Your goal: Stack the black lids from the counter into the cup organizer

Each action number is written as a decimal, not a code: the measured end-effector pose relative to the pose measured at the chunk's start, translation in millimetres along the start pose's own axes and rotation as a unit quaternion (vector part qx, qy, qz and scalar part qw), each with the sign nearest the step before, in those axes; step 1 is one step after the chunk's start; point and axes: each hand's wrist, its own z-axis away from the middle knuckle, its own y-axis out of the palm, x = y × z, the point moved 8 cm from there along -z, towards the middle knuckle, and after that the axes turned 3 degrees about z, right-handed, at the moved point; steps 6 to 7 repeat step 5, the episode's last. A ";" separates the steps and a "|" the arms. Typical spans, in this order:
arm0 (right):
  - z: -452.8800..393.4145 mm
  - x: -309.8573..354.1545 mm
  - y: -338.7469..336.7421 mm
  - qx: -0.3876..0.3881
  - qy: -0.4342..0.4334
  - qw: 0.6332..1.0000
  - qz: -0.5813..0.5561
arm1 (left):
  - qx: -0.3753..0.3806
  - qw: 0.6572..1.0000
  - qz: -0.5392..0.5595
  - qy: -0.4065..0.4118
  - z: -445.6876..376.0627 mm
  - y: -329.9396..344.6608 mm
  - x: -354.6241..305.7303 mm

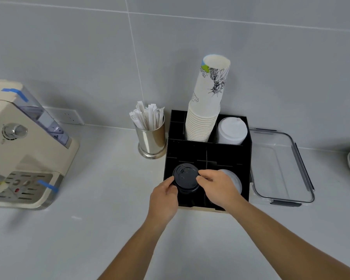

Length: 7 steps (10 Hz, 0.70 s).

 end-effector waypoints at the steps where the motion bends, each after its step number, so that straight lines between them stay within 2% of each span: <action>1: 5.1 -5.3 0.0 0.025 0.031 0.998 -0.048 | -0.009 0.999 0.033 0.003 1.9 -6.6 -1.8; 2: 13.5 -9.0 -3.5 0.026 0.050 0.995 -0.081 | -0.030 0.999 0.044 -0.005 4.8 -16.8 -1.6; 3: 27.7 -5.3 -10.0 0.032 0.053 0.985 -0.162 | -0.046 0.998 0.035 0.004 10.5 -29.3 -7.8; 4: 42.7 7.8 -23.8 0.028 0.029 0.978 -0.207 | -0.035 0.999 0.025 0.019 16.5 -33.3 -16.8; 5: 64.2 34.0 -54.2 0.009 -0.023 0.955 -0.296 | -0.033 0.995 -0.017 0.090 24.2 -35.1 -41.8; 7: 64.2 34.0 -54.2 0.009 -0.023 0.955 -0.296 | -0.033 0.995 -0.017 0.090 24.2 -35.1 -41.8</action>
